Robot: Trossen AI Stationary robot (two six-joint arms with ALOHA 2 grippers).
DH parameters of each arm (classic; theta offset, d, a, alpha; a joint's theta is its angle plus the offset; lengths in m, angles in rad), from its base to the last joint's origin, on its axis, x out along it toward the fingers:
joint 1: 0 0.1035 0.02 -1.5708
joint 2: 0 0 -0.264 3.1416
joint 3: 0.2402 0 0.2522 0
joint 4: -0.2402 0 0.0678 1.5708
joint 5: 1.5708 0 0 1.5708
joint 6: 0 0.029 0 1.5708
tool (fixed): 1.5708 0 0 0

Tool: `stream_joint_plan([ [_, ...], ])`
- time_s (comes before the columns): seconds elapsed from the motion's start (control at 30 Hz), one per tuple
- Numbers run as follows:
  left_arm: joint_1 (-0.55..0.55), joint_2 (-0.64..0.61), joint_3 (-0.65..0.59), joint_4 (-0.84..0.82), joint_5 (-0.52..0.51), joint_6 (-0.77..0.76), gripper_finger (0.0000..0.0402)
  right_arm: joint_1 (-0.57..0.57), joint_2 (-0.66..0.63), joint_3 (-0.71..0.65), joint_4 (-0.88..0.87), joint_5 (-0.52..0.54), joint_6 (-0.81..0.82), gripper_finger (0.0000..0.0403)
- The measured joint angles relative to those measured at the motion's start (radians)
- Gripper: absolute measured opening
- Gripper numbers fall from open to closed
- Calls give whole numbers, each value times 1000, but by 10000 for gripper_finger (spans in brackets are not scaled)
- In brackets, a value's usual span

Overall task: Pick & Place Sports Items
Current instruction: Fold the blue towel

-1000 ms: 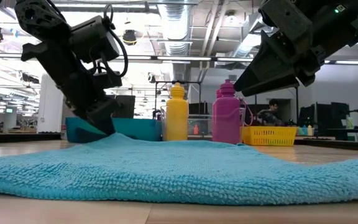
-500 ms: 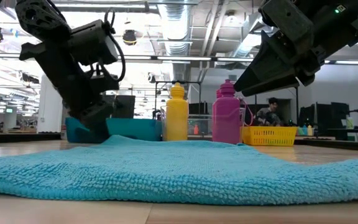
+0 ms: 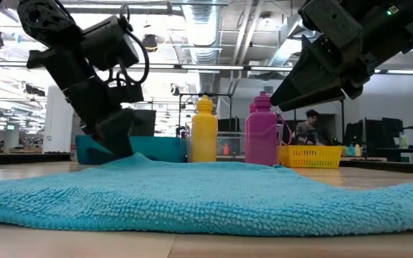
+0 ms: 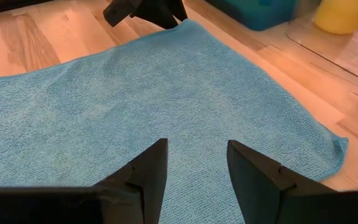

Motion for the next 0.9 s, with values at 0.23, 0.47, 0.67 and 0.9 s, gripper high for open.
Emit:
stream_joint_plan([
  [0.23, 0, 0, 0, 69, -4, 17, 144, 0, 0, 0, 0, 0, 0, 159],
  [0.47, 0, 0, 0, 76, -97, 49, 144, 0, 0, 0, 0, 0, -3, 159],
  [0.67, 0, 0, -18, 81, -284, 51, 144, 0, 0, 0, 0, 0, -3, 159],
  [0.9, 0, 0, -112, 140, -352, 23, 144, 0, 0, 0, 0, 0, -3, 159],
])
